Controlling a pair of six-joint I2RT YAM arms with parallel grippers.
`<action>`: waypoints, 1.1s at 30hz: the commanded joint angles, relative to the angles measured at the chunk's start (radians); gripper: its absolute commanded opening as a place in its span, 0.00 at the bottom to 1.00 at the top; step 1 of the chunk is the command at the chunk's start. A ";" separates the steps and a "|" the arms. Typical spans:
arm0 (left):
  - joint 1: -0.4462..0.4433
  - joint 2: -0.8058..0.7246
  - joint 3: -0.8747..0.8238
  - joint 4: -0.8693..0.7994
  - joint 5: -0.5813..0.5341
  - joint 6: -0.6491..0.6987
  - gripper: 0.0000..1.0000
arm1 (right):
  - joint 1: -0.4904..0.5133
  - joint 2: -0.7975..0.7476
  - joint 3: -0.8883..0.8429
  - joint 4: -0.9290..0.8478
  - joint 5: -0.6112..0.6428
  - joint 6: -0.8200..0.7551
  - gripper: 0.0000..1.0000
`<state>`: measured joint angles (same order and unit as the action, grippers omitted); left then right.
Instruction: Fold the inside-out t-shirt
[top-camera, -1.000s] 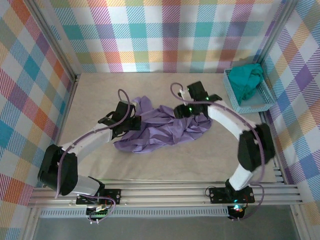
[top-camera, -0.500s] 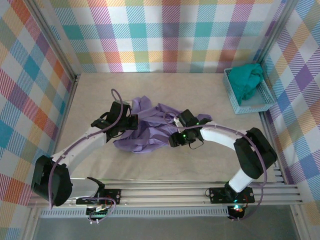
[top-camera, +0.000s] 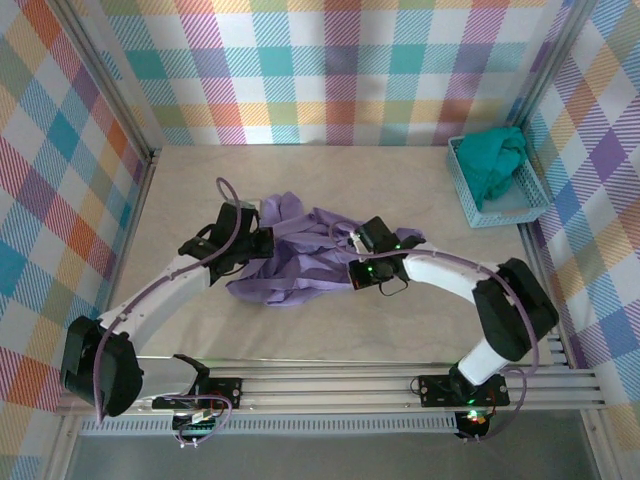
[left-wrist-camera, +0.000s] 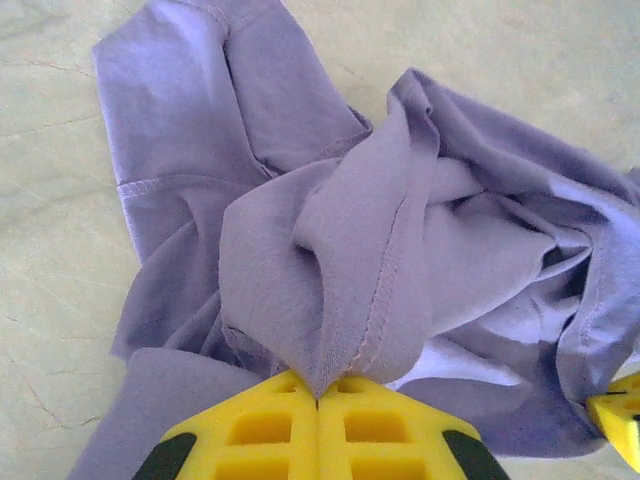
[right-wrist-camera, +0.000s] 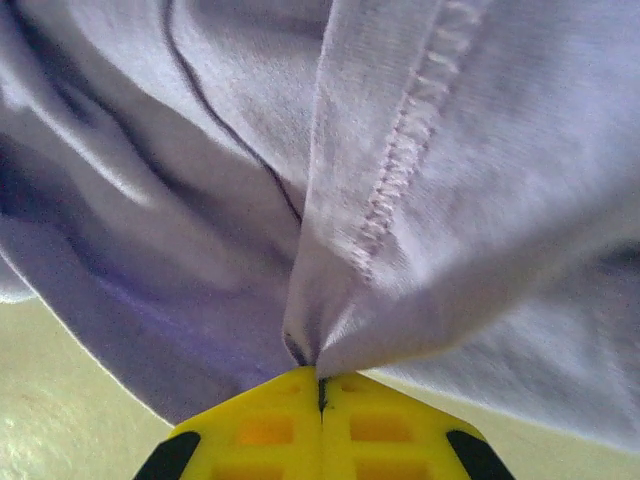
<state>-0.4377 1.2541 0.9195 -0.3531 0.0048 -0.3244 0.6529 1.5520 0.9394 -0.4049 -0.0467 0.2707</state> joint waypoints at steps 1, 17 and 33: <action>0.021 -0.087 0.082 -0.023 -0.035 -0.060 0.00 | -0.057 -0.161 0.106 -0.090 0.103 -0.100 0.00; 0.048 -0.405 0.395 -0.070 -0.346 -0.049 0.00 | -0.339 -0.470 0.643 -0.193 0.265 -0.361 0.00; 0.101 -0.147 0.224 0.045 -0.421 -0.069 0.00 | -0.374 -0.230 0.493 -0.017 0.112 -0.212 0.00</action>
<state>-0.3866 0.9607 1.0397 -0.4614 -0.3660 -0.4034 0.3107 1.1744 1.3346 -0.5640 0.0929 0.0391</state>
